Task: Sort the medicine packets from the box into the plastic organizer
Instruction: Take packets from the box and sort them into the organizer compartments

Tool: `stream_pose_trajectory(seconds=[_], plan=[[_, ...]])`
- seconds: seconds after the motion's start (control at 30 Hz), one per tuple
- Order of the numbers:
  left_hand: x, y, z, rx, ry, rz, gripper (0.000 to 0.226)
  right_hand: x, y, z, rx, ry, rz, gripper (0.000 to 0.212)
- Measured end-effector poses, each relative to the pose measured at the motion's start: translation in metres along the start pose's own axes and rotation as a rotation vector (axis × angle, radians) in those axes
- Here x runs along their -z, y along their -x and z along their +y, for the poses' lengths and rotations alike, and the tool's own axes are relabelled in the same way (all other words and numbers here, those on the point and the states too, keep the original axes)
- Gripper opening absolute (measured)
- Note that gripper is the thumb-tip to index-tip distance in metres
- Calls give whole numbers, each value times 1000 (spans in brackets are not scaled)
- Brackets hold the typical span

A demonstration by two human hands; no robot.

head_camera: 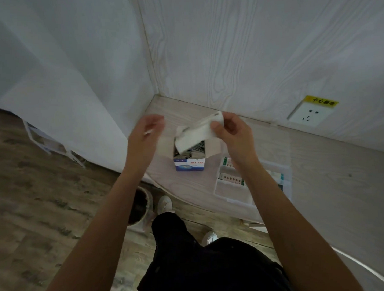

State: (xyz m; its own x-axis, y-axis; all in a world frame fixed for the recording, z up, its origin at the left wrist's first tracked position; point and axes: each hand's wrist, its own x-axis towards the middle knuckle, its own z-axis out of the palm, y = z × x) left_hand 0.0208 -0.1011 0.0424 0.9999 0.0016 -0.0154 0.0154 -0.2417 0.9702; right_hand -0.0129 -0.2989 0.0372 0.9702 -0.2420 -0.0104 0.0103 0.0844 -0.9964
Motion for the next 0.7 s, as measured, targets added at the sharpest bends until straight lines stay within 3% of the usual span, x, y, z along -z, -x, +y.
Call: stream_pose_trajectory(seconds=[0.07,0.13,0.2,0.23,0.33,0.4,0.43,0.53,0.6,0.7], plan=[[-5,1,21,213,280,-251,23,12,6,-9,12,49,-269,15],[-16,4,34,346,241,-685,44,22,10,-19,17,69,-435,15],[-32,10,35,410,274,-1039,52,31,13,-25,57,79,-460,15],[-38,14,34,428,337,-1110,45,34,14,-26,72,87,-436,16],[-66,29,37,471,384,-1059,11,50,23,-23,82,89,-252,15],[-85,36,34,383,246,-955,15,61,32,-18,85,207,-133,16],[-93,37,30,271,98,-890,15,64,37,-16,63,297,-87,22],[-112,42,13,-271,-628,-677,25,70,49,-11,-113,441,-20,42],[-121,51,11,-469,-916,-573,30,72,56,-4,-93,494,20,38],[-124,61,8,-487,-763,-527,39,73,59,2,11,491,124,17]])
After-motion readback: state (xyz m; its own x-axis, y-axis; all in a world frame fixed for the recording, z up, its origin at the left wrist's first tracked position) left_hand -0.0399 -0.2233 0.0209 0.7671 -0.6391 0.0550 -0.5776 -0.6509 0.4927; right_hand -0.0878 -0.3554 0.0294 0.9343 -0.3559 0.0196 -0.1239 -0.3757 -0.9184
